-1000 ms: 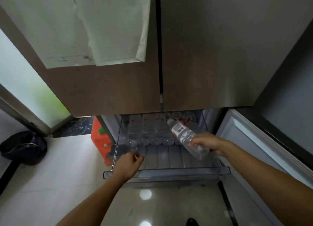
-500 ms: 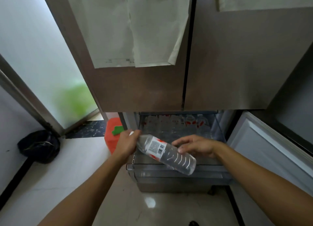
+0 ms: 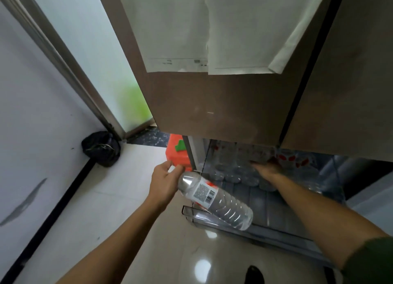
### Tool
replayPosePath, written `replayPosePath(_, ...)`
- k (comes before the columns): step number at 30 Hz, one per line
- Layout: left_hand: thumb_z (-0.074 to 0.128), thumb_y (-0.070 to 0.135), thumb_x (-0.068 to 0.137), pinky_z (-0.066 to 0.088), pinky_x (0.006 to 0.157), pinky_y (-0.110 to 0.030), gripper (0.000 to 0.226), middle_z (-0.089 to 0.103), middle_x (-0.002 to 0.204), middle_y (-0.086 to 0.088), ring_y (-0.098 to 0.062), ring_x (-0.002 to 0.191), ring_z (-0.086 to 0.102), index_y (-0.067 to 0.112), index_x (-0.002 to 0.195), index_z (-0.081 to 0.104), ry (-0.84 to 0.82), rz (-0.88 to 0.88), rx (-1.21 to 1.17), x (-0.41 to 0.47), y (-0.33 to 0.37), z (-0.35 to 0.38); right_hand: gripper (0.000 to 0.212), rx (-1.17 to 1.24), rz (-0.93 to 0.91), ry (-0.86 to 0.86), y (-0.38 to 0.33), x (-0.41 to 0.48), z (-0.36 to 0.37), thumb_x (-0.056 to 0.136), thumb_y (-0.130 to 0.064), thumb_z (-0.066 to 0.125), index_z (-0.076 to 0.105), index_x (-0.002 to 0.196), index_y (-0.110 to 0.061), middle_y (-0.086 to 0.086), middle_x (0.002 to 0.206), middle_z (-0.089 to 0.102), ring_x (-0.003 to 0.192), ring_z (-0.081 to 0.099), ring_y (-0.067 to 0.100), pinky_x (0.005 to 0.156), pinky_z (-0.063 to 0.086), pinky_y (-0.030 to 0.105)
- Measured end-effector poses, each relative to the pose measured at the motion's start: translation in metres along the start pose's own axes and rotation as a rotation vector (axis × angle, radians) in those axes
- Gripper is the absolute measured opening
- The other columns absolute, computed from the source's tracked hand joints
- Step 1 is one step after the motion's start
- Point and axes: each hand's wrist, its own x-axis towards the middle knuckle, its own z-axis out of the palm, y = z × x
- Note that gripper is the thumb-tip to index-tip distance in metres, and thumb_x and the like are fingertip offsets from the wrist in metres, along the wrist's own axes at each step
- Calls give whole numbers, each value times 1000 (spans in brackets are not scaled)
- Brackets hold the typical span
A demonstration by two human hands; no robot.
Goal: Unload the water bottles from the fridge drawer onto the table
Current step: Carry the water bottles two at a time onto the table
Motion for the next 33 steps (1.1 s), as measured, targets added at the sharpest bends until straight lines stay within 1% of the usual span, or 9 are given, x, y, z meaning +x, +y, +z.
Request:
replayPosePath(3,56,14,90,37,42,-13,29,54,49,10,-4,46,54,12,61,53,-7,-32,-3,8,0,3,82,-46,9,12,3,-11,-14,75,-60,68,49,137,-9,12,138,54,120,55,32,98,47,36)
replayPosePath(8,57,18,89,45,47,-25,23,60,67,-10,-18,57,56,1,75,60,-74,26,106,18,6,19,57,-247,16,4,34,-68,-52,66,-59,74,65,106,-18,6,106,66,94,63,27,73,47,29)
replayPosePath(10,58,30,86,56,59,-37,28,65,78,-13,-24,69,63,3,83,63,-115,105,213,20,7,29,67,-407,21,27,53,-87,-68,59,-65,72,64,109,-20,4,104,67,93,65,26,73,51,29)
replayPosePath(13,54,48,78,58,68,-50,36,66,81,-7,-23,72,65,14,85,61,-162,189,349,18,0,42,73,-563,26,72,78,-103,-91,61,-66,70,57,117,-21,3,111,66,97,65,24,75,51,28)
replayPosePath(19,45,62,71,58,66,-49,51,69,88,-4,-21,73,66,17,90,60,-158,200,395,10,-14,53,87,-824,-97,83,92,-104,-89,71,-52,69,24,144,-35,4,124,63,104,65,24,84,53,33)
replayPosePath(22,48,55,76,57,66,-46,38,67,79,-1,-18,67,63,20,87,59,-164,219,492,3,-13,58,94,-931,-205,83,90,-89,-67,76,-48,67,11,150,-29,8,130,58,114,59,25,92,50,37)
replayPosePath(25,52,47,81,56,65,-43,28,66,79,0,-18,65,61,21,90,58,-153,229,567,0,-18,58,106,-975,-265,98,90,-75,-50,74,-54,67,0,152,-26,18,148,36,133,41,33,105,40,46)
replayPosePath(30,48,54,80,56,67,-41,27,69,85,1,-19,68,62,29,91,54,-143,182,612,7,-35,53,110,-923,-450,119,92,-59,-50,70,-70,60,1,153,-28,8,143,36,129,40,27,94,48,41)
replayPosePath(33,49,55,84,58,73,-40,33,69,99,4,-19,77,65,30,103,57,-127,150,595,15,-44,51,101,-859,-577,162,80,-53,-41,74,-69,60,15,153,-26,5,142,43,123,48,25,94,47,39)
